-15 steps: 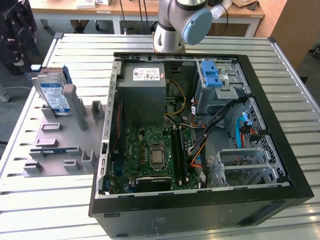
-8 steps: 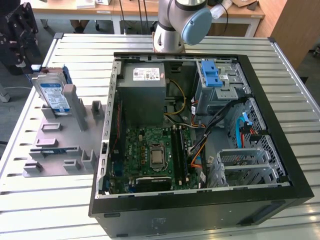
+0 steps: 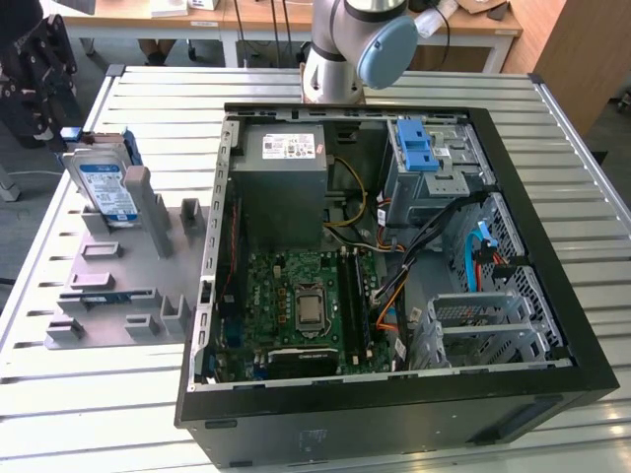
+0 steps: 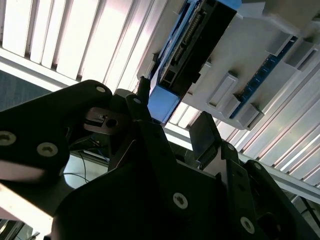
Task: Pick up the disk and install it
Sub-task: 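Pick up the disk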
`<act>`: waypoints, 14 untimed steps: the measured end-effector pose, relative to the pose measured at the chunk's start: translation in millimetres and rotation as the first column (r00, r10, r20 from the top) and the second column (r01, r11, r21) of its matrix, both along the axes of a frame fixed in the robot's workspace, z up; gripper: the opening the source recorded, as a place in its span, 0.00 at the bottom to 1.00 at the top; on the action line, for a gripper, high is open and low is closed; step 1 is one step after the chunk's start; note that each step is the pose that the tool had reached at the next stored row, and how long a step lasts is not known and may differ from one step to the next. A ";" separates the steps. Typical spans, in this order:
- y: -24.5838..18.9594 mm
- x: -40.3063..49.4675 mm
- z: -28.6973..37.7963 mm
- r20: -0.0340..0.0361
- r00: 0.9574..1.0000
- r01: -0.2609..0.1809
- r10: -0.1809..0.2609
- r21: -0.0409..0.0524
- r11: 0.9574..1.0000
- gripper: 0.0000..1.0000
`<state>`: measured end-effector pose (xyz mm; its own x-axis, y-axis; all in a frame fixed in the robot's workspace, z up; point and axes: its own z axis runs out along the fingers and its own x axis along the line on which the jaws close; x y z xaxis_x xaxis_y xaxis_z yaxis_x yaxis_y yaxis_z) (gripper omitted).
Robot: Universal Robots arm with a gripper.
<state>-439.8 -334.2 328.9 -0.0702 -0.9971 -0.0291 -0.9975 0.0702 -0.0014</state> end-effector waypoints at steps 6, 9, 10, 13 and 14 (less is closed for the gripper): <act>0.0 -0.1 -0.7 0.000 1.000 0.000 0.000 0.000 1.000 0.59; 0.1 -1.1 -3.1 0.000 1.000 0.000 0.000 0.000 1.000 0.59; 0.1 -1.5 -4.1 0.000 1.000 0.000 0.000 0.000 1.000 0.59; 0.4 -2.7 -7.1 0.000 1.000 0.000 0.000 0.000 1.000 0.59; 0.5 -3.0 -8.2 0.000 1.000 0.000 0.000 0.000 1.000 0.59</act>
<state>-442.8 -333.7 320.7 -0.0702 -0.9971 -0.0289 -0.9975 0.0703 -0.0013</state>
